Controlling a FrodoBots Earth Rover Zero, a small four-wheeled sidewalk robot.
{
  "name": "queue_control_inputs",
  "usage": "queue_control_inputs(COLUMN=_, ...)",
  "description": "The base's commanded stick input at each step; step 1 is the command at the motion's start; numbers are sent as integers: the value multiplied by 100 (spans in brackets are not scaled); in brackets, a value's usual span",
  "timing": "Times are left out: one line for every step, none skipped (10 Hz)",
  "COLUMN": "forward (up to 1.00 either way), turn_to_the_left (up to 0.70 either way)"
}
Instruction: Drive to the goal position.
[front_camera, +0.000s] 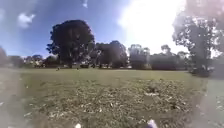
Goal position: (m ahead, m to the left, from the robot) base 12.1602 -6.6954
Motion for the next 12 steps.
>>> queue_control_inputs(forward=70, turn_to_the_left=0)
queue_control_inputs(forward=70, turn_to_the_left=2)
queue_control_inputs(forward=70, turn_to_the_left=18)
queue_control_inputs(forward=70, turn_to_the_left=31)
queue_control_inputs(forward=70, turn_to_the_left=35)
queue_control_inputs(forward=70, turn_to_the_left=35)
queue_control_inputs(forward=70, turn_to_the_left=28)
queue_control_inputs(forward=70, turn_to_the_left=19)
queue_control_inputs(forward=70, turn_to_the_left=9)
queue_control_inputs(forward=70, turn_to_the_left=0)
queue_control_inputs(forward=70, turn_to_the_left=0)
queue_control_inputs(forward=70, turn_to_the_left=0)
